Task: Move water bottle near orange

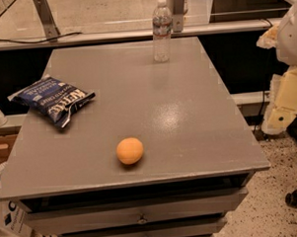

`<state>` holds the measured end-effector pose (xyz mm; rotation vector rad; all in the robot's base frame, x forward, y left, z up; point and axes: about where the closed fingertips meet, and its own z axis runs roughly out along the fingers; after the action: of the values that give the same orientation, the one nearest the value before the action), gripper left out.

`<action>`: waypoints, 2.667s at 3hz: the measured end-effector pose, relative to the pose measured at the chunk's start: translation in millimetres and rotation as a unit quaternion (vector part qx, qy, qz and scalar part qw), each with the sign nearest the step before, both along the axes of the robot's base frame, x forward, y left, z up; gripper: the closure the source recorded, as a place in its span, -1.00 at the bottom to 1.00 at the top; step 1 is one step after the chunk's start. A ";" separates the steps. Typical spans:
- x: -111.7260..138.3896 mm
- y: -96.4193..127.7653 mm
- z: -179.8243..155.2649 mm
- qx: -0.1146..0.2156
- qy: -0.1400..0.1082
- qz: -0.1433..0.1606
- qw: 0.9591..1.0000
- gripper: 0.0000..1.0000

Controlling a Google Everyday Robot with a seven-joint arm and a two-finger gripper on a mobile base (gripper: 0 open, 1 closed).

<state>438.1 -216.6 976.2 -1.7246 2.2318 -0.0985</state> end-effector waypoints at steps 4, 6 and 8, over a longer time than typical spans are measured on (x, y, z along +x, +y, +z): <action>72.4 28.4 -80.1 0.092 0.014 -0.026 0.995 -1.00; 186.8 51.0 -131.1 0.201 -0.022 -0.077 0.976 -1.00; 287.4 72.1 -105.0 0.296 -0.087 -0.098 0.946 -1.00</action>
Offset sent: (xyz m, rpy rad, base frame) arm 0.0018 -0.0019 0.0044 0.0347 0.0004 -0.0179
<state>725.6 -144.6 871.3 -1.1274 2.0147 0.3315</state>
